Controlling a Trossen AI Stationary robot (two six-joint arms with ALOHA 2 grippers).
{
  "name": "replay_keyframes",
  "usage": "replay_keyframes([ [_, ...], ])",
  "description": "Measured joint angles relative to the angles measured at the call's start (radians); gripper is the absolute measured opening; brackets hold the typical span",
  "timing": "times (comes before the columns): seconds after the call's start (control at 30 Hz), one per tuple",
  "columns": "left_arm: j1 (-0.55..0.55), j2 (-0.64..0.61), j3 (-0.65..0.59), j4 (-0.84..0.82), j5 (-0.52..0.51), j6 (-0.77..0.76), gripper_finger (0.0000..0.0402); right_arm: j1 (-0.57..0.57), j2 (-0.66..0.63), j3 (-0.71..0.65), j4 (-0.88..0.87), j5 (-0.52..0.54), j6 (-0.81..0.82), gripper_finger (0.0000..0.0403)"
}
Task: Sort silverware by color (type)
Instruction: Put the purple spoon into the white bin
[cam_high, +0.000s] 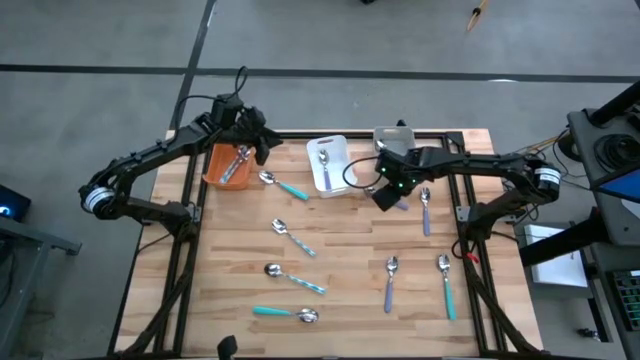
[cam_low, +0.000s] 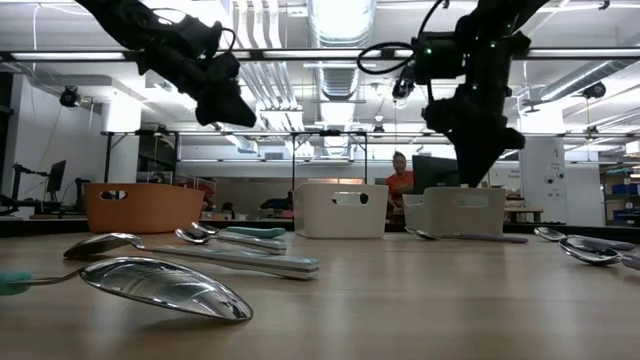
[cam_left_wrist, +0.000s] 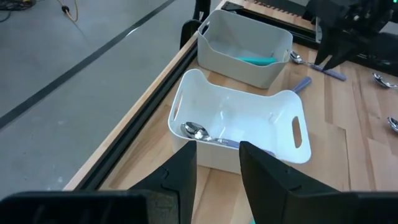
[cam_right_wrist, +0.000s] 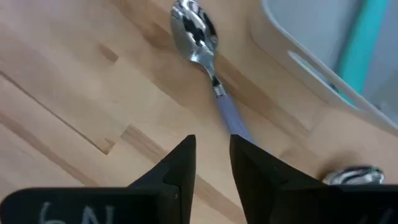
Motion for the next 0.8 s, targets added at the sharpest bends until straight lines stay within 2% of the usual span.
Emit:
replay_keyframes([
  [0.37, 0.0, 0.0, 0.0, 0.011, -0.005, 0.026, 0.0102, 0.002, 0.167, 0.0, 0.028, 0.023, -0.096, 0.0152],
  [0.57, 0.0, 0.0, 0.0, 0.029, -0.008, 0.026, 0.0102, 0.002, 0.259, 0.0, 0.032, 0.033, -0.097, 0.0155],
  [0.8, 0.0, 0.0, 0.0, 0.045, -0.008, 0.031, 0.0102, 0.003, 0.305, 0.0, 0.047, 0.064, -0.08, 0.0147],
])
